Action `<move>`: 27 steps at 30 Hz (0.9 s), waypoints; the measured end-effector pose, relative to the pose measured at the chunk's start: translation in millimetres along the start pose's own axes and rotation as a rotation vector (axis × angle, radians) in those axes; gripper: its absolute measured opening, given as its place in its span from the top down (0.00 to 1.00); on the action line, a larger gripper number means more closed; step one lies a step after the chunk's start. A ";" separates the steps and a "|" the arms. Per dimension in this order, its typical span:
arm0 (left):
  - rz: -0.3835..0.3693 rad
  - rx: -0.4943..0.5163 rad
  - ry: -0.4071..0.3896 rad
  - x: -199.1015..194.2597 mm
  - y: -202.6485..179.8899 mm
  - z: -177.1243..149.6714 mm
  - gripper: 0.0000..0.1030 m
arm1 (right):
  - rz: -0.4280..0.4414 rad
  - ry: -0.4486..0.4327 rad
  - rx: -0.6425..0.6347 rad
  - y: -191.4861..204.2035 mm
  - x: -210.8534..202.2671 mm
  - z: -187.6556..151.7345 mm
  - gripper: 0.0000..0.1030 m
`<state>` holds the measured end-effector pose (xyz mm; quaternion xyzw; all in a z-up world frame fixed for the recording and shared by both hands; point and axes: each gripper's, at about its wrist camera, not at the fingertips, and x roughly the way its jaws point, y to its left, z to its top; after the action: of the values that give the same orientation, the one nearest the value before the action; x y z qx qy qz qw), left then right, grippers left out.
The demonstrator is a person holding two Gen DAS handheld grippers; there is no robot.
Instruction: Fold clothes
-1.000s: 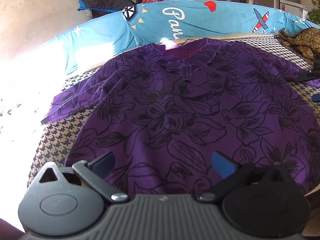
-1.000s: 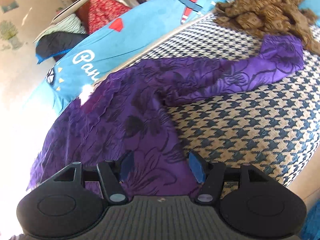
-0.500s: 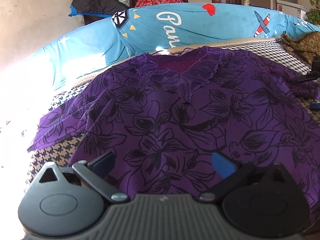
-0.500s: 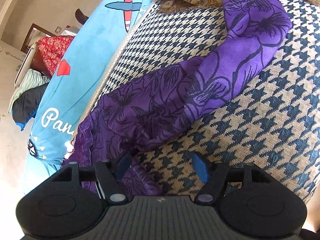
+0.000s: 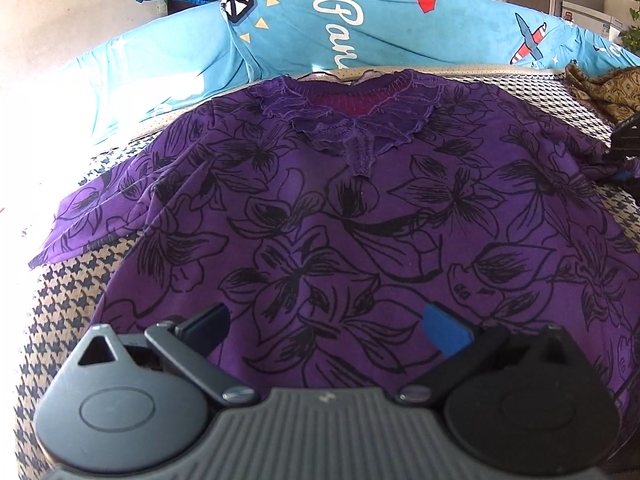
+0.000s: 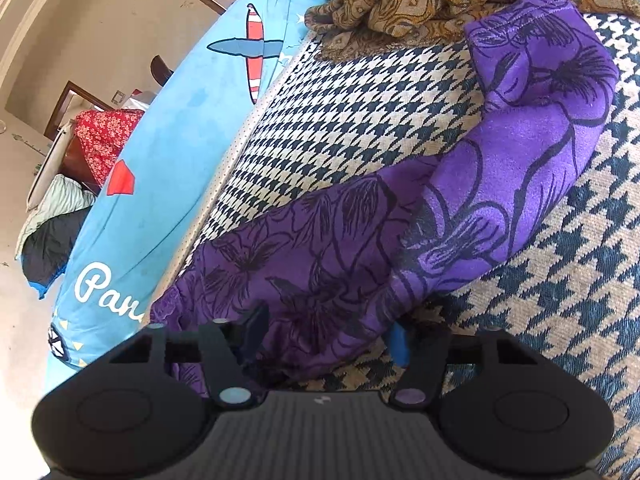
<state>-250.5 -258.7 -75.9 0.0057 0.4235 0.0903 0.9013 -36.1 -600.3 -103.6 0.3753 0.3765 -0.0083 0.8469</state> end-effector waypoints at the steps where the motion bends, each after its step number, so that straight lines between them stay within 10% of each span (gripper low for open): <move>1: 0.000 0.001 0.005 1.2 -1.0 -0.4 0.00 | -0.014 -0.001 0.006 -1.8 1.8 2.7 0.83; 4: 0.007 0.005 0.014 4.8 -3.3 -0.8 0.00 | -0.029 -0.029 0.044 -8.1 -1.0 14.4 0.92; 10: 0.009 0.018 0.028 11.7 -4.7 -3.8 0.00 | -0.120 -0.352 -0.318 34.7 -42.8 28.4 0.95; 14: -0.002 0.033 0.026 11.6 -6.8 -5.8 0.00 | -0.127 -0.397 -0.409 46.9 -41.6 30.3 0.95; 27: -0.085 0.151 -0.011 1.9 -36.5 -13.6 0.00 | -0.104 0.018 -0.007 -6.9 -28.4 38.4 0.69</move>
<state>-253.9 -295.2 -89.3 0.0561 0.4241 0.0200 0.9037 -34.2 -637.5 -73.0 0.3524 0.4030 -0.0479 0.8433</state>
